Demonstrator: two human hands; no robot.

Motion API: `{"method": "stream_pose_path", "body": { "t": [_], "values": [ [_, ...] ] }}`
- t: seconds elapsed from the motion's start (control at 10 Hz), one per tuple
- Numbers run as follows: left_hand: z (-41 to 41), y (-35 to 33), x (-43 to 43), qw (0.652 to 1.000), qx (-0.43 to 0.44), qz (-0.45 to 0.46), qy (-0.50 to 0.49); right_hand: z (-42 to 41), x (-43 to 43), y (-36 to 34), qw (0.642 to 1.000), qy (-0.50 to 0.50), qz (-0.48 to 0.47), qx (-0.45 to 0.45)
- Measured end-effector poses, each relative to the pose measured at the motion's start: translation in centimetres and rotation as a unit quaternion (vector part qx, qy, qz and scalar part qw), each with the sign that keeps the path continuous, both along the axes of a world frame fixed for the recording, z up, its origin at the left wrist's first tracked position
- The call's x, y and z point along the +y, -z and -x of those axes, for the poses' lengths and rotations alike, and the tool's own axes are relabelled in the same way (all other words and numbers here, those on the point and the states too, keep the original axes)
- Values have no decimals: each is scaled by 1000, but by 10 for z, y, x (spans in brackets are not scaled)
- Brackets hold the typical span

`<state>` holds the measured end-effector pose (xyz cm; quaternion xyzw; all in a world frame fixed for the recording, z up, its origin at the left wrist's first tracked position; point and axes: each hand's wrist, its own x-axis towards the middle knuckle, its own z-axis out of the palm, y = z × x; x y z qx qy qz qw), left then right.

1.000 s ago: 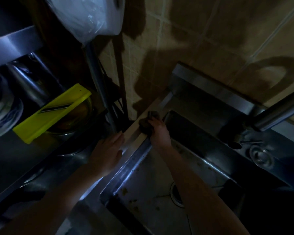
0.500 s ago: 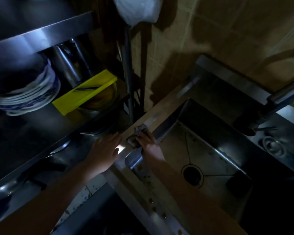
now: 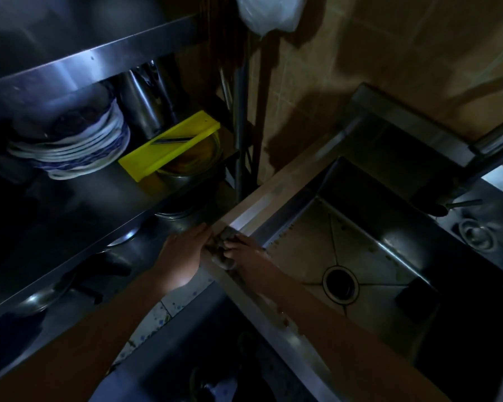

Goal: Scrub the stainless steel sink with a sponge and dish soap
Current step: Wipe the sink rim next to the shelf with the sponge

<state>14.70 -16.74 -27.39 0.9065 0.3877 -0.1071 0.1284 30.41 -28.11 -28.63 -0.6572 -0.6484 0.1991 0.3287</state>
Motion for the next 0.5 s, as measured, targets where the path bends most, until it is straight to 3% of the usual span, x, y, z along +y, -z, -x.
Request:
{"method": "stream_pose_path", "body": {
  "t": [0.1, 0.2, 0.5],
  "values": [
    [8, -4, -1, 1000, -22, 0, 7, 0, -2, -18, 987, -107, 42, 116],
    [11, -9, -2, 999, -41, 9, 3, -2, 0, -25, 981, -78, 177, -3],
    [5, -19, 13, 997, -58, 29, -52, 23, 28, -29, 960, 37, 277, -26]
  ]
}}
